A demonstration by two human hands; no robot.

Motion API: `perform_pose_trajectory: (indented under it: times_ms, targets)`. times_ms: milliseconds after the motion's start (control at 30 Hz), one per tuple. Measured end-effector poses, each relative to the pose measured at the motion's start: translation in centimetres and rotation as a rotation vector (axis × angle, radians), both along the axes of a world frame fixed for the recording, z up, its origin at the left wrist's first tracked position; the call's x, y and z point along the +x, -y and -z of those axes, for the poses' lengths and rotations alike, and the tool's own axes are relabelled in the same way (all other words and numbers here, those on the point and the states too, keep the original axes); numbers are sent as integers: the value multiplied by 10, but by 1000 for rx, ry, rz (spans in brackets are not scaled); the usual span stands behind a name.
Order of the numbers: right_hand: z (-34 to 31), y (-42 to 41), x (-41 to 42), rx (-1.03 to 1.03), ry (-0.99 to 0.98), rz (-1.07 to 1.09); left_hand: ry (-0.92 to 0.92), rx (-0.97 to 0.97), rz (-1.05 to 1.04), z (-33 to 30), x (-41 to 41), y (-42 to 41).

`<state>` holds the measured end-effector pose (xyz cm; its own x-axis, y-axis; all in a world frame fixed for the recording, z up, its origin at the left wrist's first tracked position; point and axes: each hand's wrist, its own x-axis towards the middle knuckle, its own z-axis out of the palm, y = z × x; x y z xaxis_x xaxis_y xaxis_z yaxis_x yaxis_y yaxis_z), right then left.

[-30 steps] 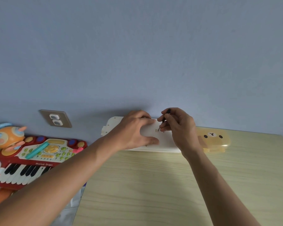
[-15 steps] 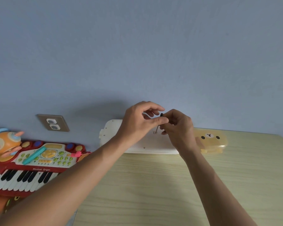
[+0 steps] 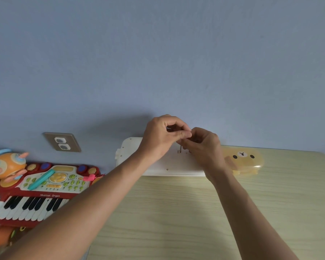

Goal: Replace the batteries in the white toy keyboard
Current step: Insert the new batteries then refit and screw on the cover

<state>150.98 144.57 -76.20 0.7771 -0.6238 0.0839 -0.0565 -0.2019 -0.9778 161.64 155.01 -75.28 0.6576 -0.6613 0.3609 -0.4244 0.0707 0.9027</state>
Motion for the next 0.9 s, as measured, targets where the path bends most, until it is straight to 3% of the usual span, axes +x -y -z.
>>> perform_pose_trajectory:
  times_ms: [567, 733, 900]
  targets:
    - [-1, 10, -9, 98, -11, -114, 108, 97, 64, 0, -6, -5]
    - [-2, 3, -2, 45, -10, -64, 102, 45, -19, -1, -9, 1]
    - [-2, 7, -7, 39, -39, -103, 100, 63, 35, 0, -7, -5]
